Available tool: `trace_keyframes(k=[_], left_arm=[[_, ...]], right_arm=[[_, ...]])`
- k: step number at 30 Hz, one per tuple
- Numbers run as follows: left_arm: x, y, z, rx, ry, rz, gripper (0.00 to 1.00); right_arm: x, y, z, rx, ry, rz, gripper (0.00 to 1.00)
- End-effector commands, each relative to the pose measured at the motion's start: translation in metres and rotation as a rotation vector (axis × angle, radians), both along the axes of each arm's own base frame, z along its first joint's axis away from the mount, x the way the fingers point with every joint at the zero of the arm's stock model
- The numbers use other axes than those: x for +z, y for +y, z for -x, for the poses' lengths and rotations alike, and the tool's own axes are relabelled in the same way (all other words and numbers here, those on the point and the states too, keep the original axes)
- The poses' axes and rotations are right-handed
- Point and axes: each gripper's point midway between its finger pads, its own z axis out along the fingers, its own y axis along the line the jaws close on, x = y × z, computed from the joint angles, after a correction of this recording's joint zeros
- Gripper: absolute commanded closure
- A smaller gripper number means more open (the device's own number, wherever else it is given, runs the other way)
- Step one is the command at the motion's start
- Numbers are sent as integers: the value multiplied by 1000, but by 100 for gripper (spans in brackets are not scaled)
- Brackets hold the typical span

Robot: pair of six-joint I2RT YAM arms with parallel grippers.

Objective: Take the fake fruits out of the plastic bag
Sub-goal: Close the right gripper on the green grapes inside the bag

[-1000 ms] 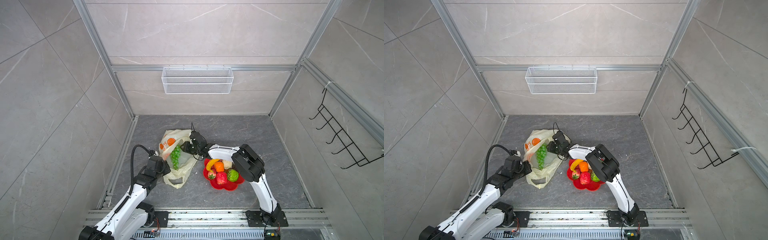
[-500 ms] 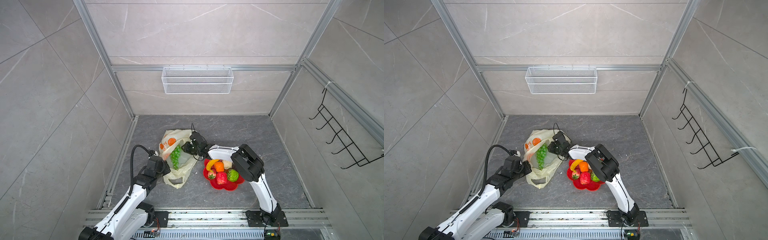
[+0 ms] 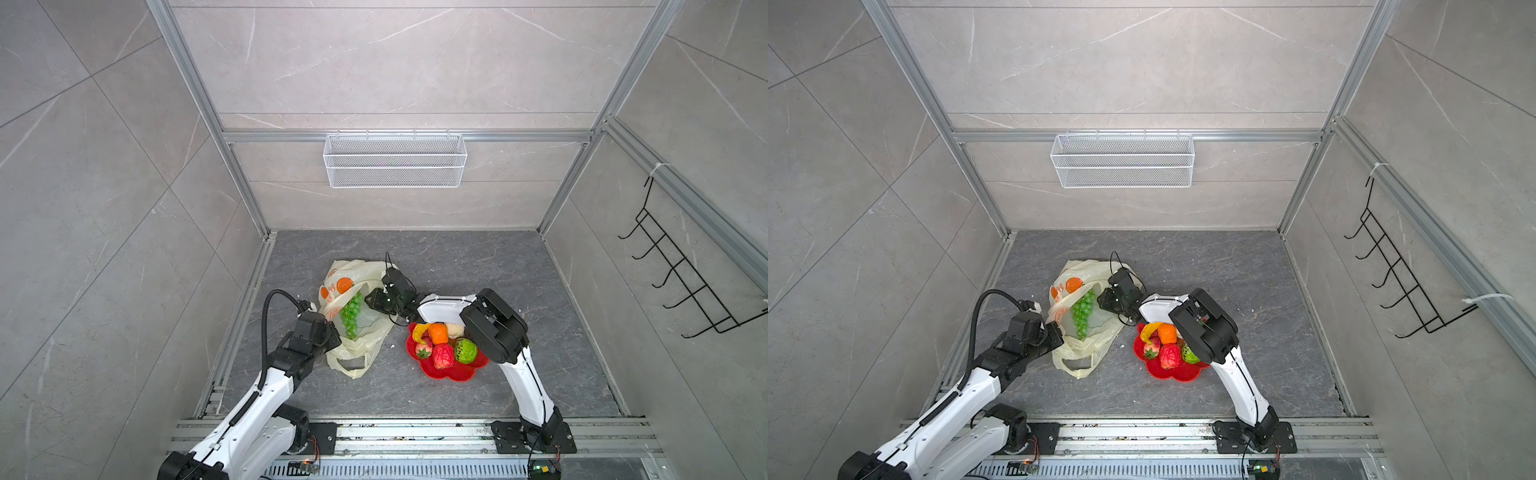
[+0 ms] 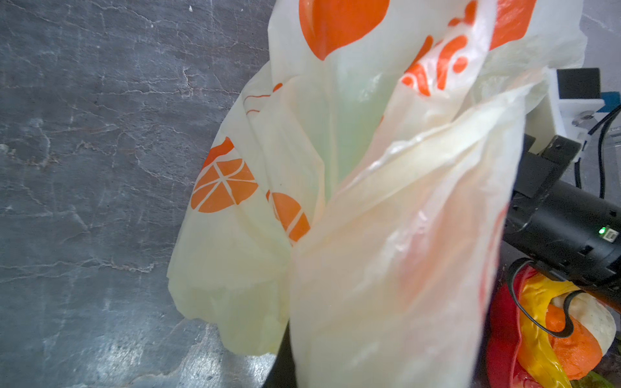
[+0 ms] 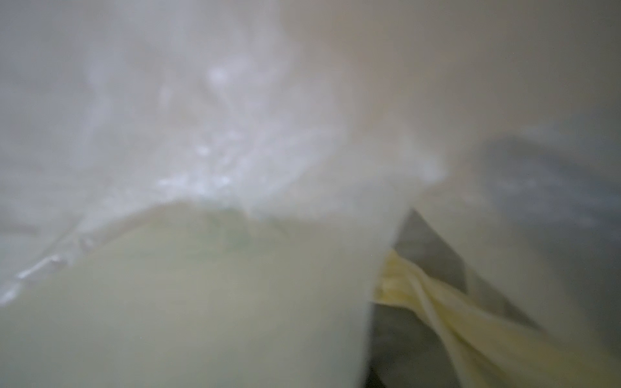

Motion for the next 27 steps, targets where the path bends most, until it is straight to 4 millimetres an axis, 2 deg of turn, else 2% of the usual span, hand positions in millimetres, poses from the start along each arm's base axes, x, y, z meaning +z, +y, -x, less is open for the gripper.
trace_keyframes(k=[1,12,21,27], left_arm=[[7,-1,-3,-6,-19,5,100],[5,0,-3,-5,-19,1,100],[2,-2,-4,-10,-9,2,100],[2,-2,-4,-7,-11,4,100]], right_arm=[[-6,6,-4,14,15,6,69],[-20,13,-6,40,38,21,79],[-19,28,-3,80,39,-3,77],[-27,31,-5,80,50,16,80]])
